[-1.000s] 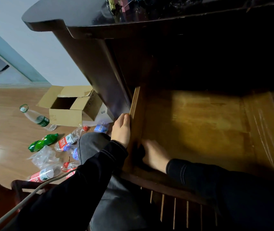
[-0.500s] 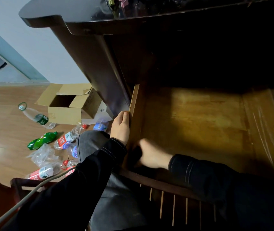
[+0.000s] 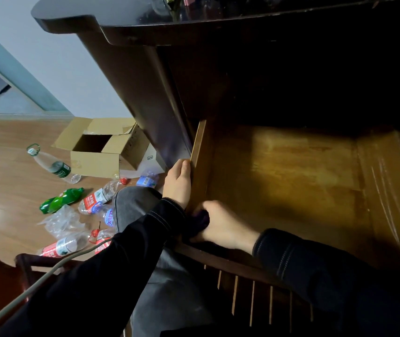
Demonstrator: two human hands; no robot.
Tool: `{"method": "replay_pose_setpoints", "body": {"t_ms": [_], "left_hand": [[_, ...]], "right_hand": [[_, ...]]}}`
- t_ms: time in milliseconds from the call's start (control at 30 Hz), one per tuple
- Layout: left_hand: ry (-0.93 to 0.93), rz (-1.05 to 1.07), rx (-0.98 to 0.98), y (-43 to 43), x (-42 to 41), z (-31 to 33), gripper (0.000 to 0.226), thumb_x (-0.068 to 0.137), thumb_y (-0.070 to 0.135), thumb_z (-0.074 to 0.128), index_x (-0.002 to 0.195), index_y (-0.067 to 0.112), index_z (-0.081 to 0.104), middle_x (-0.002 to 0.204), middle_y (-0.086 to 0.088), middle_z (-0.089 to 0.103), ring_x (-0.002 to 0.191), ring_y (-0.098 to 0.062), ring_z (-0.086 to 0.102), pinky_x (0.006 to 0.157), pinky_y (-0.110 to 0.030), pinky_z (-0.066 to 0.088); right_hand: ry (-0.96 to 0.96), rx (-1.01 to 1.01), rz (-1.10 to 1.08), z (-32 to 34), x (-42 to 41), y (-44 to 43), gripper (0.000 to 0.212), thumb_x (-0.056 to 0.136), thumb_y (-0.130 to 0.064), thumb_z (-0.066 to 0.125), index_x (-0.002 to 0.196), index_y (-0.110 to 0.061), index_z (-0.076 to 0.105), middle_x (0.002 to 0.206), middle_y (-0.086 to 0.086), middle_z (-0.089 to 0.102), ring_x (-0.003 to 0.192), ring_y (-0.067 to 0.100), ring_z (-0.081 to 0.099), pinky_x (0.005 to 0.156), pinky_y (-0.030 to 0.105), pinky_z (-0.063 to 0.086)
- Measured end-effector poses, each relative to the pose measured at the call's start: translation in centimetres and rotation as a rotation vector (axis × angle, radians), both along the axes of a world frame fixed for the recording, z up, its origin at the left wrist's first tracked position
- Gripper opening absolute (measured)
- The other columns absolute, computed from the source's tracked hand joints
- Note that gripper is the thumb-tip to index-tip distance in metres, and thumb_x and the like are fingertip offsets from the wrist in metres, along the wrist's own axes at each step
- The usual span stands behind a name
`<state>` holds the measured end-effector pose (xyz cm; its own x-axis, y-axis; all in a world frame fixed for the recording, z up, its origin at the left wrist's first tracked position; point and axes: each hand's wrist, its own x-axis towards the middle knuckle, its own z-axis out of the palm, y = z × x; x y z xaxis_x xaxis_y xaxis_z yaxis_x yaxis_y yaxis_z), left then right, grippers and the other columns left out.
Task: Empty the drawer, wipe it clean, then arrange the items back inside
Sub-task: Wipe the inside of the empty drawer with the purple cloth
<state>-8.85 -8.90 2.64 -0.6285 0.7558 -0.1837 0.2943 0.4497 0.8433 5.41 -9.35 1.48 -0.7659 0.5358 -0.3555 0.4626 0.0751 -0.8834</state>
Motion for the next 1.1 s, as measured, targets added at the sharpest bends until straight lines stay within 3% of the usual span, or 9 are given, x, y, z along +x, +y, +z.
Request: {"method": "replay_pose_setpoints", "body": {"t_ms": [100,300,400,467,633,767,900,967,1100], "left_hand": [[0.012,0.001,0.004,-0.1,-0.1,-0.1,0.036,0.108,0.033,0.031,0.117,0.014,0.061,0.113,-0.009,0.064,0.109,-0.026,0.058,0.104,-0.044,0.044],[-0.005,0.002,0.001,0.0,-0.1,0.0,0.036,0.107,0.035,0.031,0.115,0.017,0.062,0.113,-0.009,0.065,0.107,-0.025,0.060,0.104,-0.049,0.045],[-0.004,0.009,0.007,-0.1,-0.1,-0.1,0.037,0.108,0.033,0.031,0.119,0.014,0.061,0.115,-0.010,0.064,0.110,-0.026,0.058,0.105,-0.048,0.044],[-0.010,0.006,0.007,0.0,-0.2,-0.1,0.037,0.108,0.033,0.031,0.119,0.013,0.061,0.116,-0.010,0.064,0.110,-0.025,0.058,0.106,-0.048,0.044],[0.015,-0.014,0.015,0.0,-0.4,-0.4,0.037,0.107,0.034,0.030,0.115,0.017,0.062,0.111,-0.007,0.065,0.106,-0.022,0.059,0.103,-0.047,0.045],[0.026,-0.008,-0.001,0.1,-0.6,-0.7,0.038,0.107,0.036,0.030,0.118,0.019,0.062,0.117,-0.006,0.064,0.111,-0.023,0.057,0.105,-0.045,0.044],[0.036,-0.009,0.080,-0.1,-0.6,-0.9,0.039,0.101,0.037,0.033,0.104,0.011,0.063,0.100,-0.010,0.066,0.099,-0.026,0.059,0.097,-0.044,0.047],[0.054,-0.026,0.077,-0.2,-0.6,-1.0,0.037,0.102,0.036,0.034,0.104,0.013,0.062,0.101,-0.007,0.066,0.099,-0.024,0.059,0.093,-0.038,0.045],[0.109,-0.040,0.037,-0.2,-0.7,-1.1,0.028,0.106,0.034,0.032,0.109,0.022,0.058,0.101,0.001,0.061,0.091,-0.011,0.056,0.088,-0.029,0.039]], "right_hand": [[-0.098,-0.008,-0.012,0.0,-0.1,0.1,0.040,0.083,-0.010,0.080,0.115,-0.011,0.056,0.103,-0.002,0.060,0.099,0.019,0.059,0.085,0.032,0.051],[0.082,0.117,0.049,0.3,0.4,-0.6,0.033,0.075,0.000,0.075,0.084,-0.029,0.062,0.081,-0.011,0.065,0.072,-0.005,0.059,0.059,0.014,0.045],[-0.011,0.129,0.042,0.2,0.0,-0.2,0.029,0.083,0.006,0.066,0.098,-0.019,0.068,0.103,0.001,0.070,0.096,0.017,0.065,0.081,0.033,0.056],[-0.031,0.166,0.037,0.3,-0.1,-0.3,0.028,0.084,0.005,0.064,0.099,-0.018,0.069,0.106,0.005,0.071,0.100,0.024,0.066,0.086,0.043,0.056],[0.163,0.099,0.083,0.3,1.0,-0.7,0.025,0.071,-0.004,0.074,0.086,-0.024,0.075,0.083,-0.004,0.074,0.076,0.003,0.065,0.069,0.029,0.054],[-0.035,0.158,0.085,-1.9,-0.1,0.4,0.037,0.083,0.011,0.059,0.095,-0.020,0.076,0.104,0.002,0.074,0.099,0.019,0.067,0.090,0.038,0.055],[-0.169,0.333,0.017,-3.4,-1.0,2.9,0.036,0.086,0.002,0.062,0.112,-0.022,0.071,0.119,0.002,0.070,0.111,0.023,0.064,0.096,0.039,0.052],[-0.184,0.415,-0.153,-3.4,-1.7,5.6,0.033,0.089,-0.003,0.064,0.118,-0.018,0.068,0.121,0.004,0.069,0.114,0.025,0.064,0.097,0.039,0.052],[-0.277,0.504,-0.390,-2.3,-3.8,9.1,0.020,0.090,-0.003,0.063,0.109,-0.011,0.062,0.115,0.013,0.069,0.110,0.035,0.065,0.089,0.044,0.053]]}}
